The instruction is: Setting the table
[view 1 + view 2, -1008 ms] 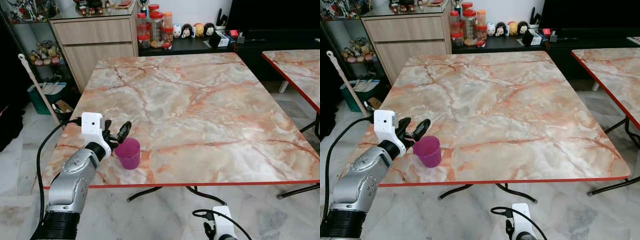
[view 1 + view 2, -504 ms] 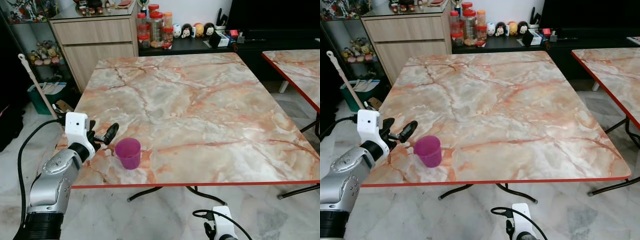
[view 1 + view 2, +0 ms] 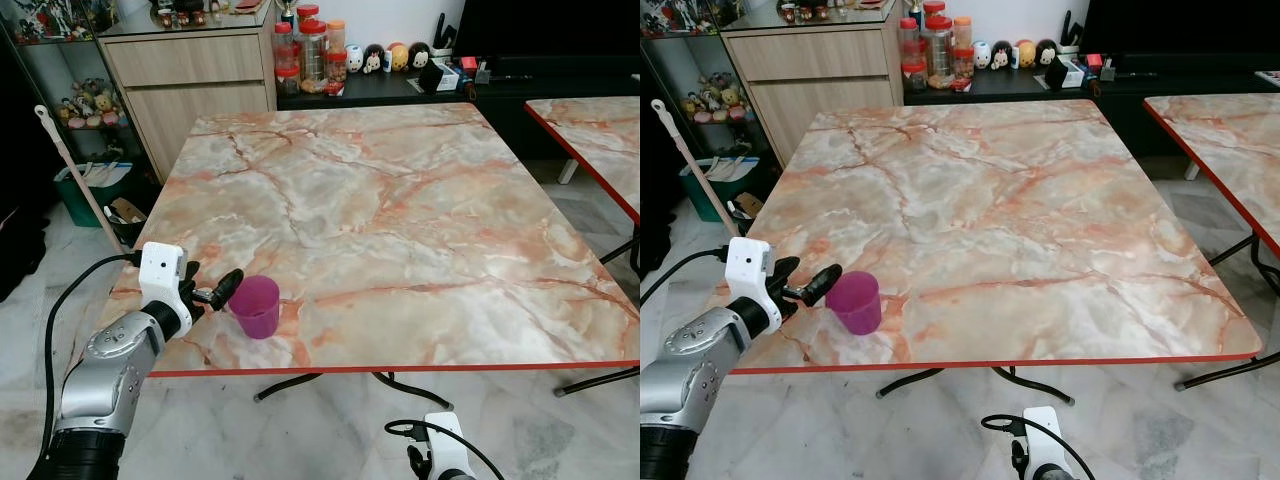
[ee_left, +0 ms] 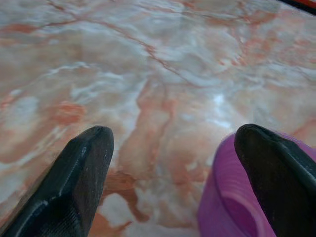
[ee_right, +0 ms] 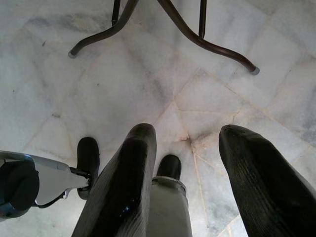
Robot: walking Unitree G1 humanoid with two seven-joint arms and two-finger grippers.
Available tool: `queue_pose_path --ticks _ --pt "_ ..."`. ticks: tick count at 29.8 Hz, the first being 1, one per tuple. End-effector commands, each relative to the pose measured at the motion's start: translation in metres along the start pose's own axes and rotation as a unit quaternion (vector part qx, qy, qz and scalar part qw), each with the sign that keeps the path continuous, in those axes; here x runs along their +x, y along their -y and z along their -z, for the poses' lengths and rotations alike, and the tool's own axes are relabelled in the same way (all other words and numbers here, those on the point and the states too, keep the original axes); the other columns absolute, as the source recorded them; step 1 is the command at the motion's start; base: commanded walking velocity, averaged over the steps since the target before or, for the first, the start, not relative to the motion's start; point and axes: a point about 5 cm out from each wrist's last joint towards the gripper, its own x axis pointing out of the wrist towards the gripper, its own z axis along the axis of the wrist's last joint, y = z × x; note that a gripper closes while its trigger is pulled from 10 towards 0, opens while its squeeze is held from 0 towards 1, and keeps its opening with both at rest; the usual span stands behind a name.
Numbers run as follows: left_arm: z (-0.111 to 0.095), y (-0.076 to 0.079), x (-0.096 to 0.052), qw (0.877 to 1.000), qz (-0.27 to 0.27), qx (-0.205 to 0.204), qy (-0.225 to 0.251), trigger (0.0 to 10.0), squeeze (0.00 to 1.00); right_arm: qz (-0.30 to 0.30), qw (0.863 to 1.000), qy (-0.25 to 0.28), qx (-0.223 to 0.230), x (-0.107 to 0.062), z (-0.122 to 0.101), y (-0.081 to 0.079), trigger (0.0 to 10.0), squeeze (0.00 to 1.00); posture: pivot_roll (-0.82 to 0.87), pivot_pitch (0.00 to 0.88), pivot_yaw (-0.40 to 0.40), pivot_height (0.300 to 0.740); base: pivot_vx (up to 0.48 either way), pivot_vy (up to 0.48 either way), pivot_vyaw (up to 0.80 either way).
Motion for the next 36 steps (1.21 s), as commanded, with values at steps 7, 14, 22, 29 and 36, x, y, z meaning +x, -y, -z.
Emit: queue_pose_path --ticks 7,14,22,29,36 --pt "-0.005 0.001 0.005 0.998 0.037 0.044 -0.018 10.0 0.00 -0.002 1.000 -0.003 0.000 0.000 0.000 -0.001 10.0 0.00 0.04 0.000 0.027 0.740 0.000 0.000 0.00" --pt "-0.005 0.004 0.007 0.996 0.056 0.059 -0.028 10.0 0.00 -0.003 1.000 -0.001 0.000 0.001 -0.001 -0.002 10.0 0.00 0.04 0.000 0.029 0.740 0.000 0.000 0.00" --pt "0.000 0.007 0.010 0.995 0.066 0.066 -0.045 10.0 0.00 -0.003 1.000 -0.002 0.001 0.001 -0.001 -0.003 10.0 0.00 0.04 0.000 0.032 0.740 0.000 0.000 0.00" --pt "0.004 0.012 0.016 0.993 0.076 0.070 -0.059 10.0 0.00 -0.004 1.000 -0.001 0.002 0.001 -0.002 -0.003 10.0 0.00 0.03 0.000 0.032 0.740 0.000 0.000 0.00" --pt "0.003 0.015 0.018 0.994 0.078 0.064 -0.051 9.3 0.00 0.000 1.000 -0.001 0.002 0.000 -0.001 0.000 10.0 0.00 0.03 0.000 0.030 0.740 0.000 0.000 0.00"
